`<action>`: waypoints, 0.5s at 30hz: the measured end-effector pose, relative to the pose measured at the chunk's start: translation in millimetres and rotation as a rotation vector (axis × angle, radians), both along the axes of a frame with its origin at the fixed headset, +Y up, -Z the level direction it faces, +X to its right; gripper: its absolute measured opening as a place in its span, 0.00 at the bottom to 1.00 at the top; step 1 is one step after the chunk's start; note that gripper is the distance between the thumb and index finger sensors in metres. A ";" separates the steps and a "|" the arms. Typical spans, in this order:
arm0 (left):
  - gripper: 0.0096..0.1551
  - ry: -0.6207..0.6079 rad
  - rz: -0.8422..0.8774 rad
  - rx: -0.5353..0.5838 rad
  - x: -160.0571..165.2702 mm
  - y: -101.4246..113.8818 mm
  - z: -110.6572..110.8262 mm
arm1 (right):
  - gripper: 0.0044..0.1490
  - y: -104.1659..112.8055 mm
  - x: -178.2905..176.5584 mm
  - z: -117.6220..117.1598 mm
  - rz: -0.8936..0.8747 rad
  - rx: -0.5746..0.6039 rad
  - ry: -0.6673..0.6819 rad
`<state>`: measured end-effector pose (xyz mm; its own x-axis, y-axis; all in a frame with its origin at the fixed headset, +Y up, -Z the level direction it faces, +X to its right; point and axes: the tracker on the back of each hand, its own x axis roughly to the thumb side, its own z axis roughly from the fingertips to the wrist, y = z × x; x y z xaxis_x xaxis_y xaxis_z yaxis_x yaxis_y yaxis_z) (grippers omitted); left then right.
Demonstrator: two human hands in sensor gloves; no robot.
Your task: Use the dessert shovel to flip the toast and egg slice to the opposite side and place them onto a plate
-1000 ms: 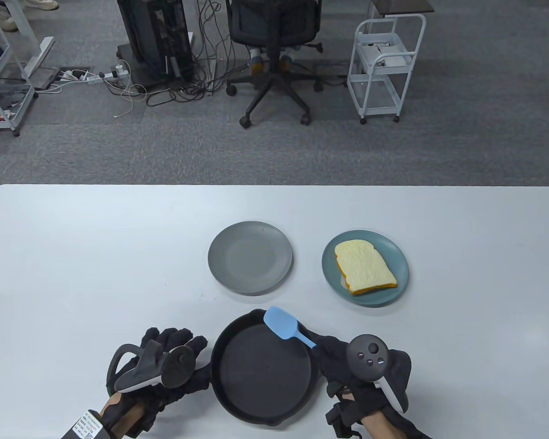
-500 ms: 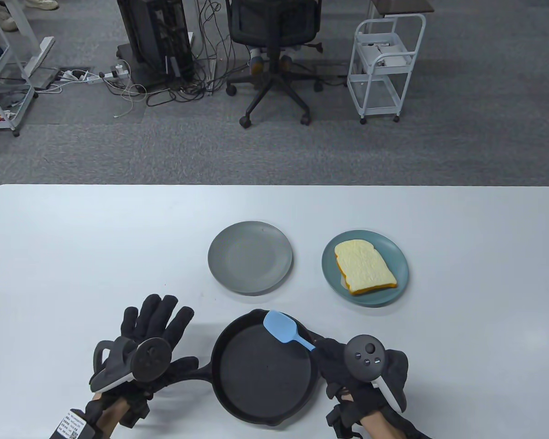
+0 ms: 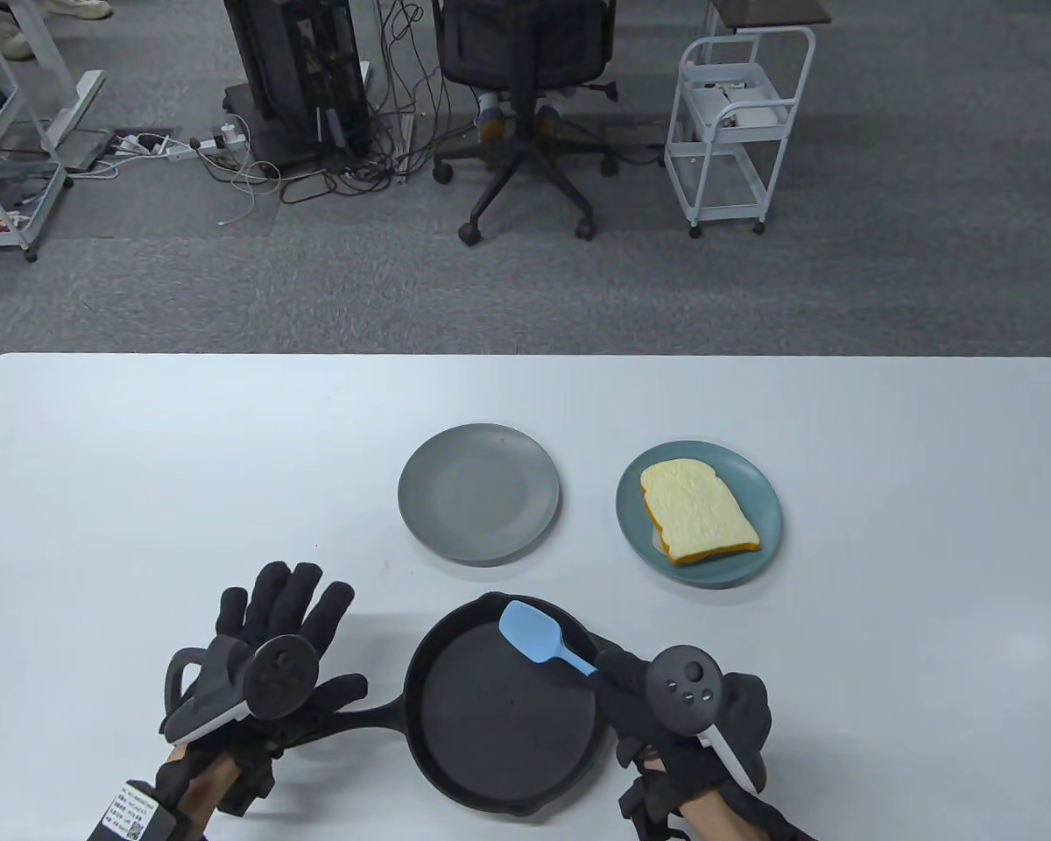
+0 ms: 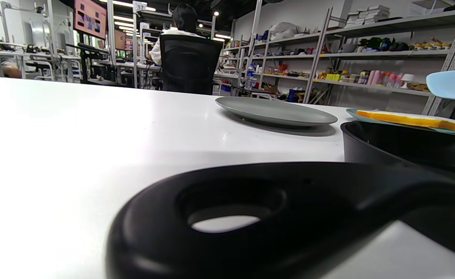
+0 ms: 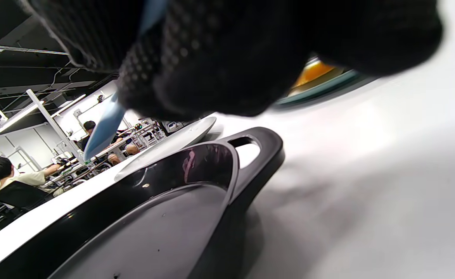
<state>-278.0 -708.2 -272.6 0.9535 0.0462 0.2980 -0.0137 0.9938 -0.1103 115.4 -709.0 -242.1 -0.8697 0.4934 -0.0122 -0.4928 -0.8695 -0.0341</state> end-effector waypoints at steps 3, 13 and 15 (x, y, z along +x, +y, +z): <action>0.61 0.001 -0.008 -0.005 0.4 0.2 0.0 | 0.31 -1.8 -6.7 -0.4 0.041 0.010 0.013; 0.61 0.003 -0.038 -0.020 3.0 -2.0 -0.9 | 0.31 -14.5 -41.7 -3.2 0.381 -0.023 0.082; 0.61 0.001 -0.038 -0.024 3.2 -2.6 -1.1 | 0.31 -14.4 -44.6 -1.7 0.419 -0.011 0.088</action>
